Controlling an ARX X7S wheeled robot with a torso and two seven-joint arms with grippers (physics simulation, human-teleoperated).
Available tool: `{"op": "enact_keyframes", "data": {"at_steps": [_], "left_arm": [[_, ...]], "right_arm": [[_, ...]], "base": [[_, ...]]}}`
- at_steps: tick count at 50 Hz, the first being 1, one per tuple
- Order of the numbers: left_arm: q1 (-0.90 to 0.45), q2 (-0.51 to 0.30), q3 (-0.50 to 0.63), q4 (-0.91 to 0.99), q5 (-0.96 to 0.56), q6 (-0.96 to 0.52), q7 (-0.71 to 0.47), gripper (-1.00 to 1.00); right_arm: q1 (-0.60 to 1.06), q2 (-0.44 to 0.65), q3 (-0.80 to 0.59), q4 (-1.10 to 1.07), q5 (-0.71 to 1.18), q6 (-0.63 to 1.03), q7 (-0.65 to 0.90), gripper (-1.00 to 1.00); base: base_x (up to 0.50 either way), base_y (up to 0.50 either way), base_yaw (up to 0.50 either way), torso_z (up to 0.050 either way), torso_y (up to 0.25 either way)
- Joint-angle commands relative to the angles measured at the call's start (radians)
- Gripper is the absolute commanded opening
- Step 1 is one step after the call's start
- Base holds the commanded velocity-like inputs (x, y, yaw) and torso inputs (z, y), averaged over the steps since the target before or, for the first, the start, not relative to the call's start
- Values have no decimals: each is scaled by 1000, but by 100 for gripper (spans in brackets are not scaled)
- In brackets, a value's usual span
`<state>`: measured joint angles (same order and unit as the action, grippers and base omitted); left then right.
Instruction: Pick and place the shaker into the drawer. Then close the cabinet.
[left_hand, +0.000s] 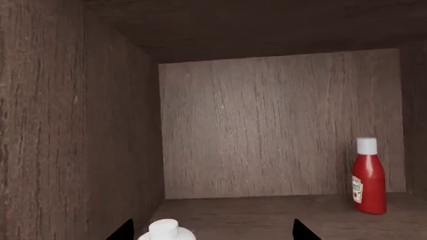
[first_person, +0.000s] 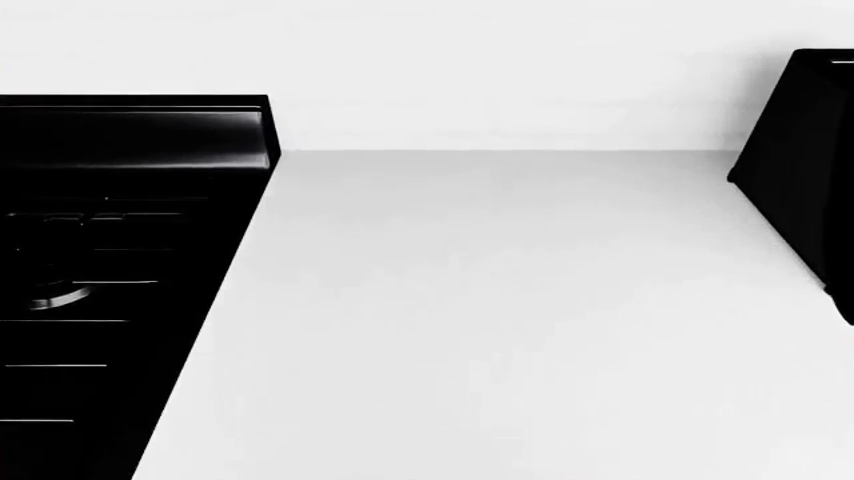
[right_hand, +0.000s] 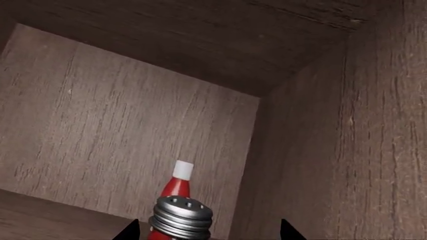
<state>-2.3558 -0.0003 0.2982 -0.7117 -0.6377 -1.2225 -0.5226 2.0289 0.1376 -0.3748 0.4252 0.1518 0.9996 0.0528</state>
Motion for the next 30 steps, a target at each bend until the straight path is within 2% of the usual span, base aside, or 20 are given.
{"op": "enact_keyframes", "data": {"at_steps": [1, 10, 30], "left_arm": [[0, 0, -38, 23, 77, -68, 6, 100], [0, 0, -20, -1, 95, -47, 17, 100], [0, 0, 135, -202, 17, 93, 30, 100]], "right_arm": [[-36, 14, -11, 20, 51, 19, 19, 100], [-38, 19, -17, 15, 52, 24, 21, 100], [-61, 33, -17, -2, 60, 24, 30, 100]], "base": [[0, 0, -3, 0, 0], [-1, -2, -3, 0, 0], [-2, -2, -4, 0, -2]]}}
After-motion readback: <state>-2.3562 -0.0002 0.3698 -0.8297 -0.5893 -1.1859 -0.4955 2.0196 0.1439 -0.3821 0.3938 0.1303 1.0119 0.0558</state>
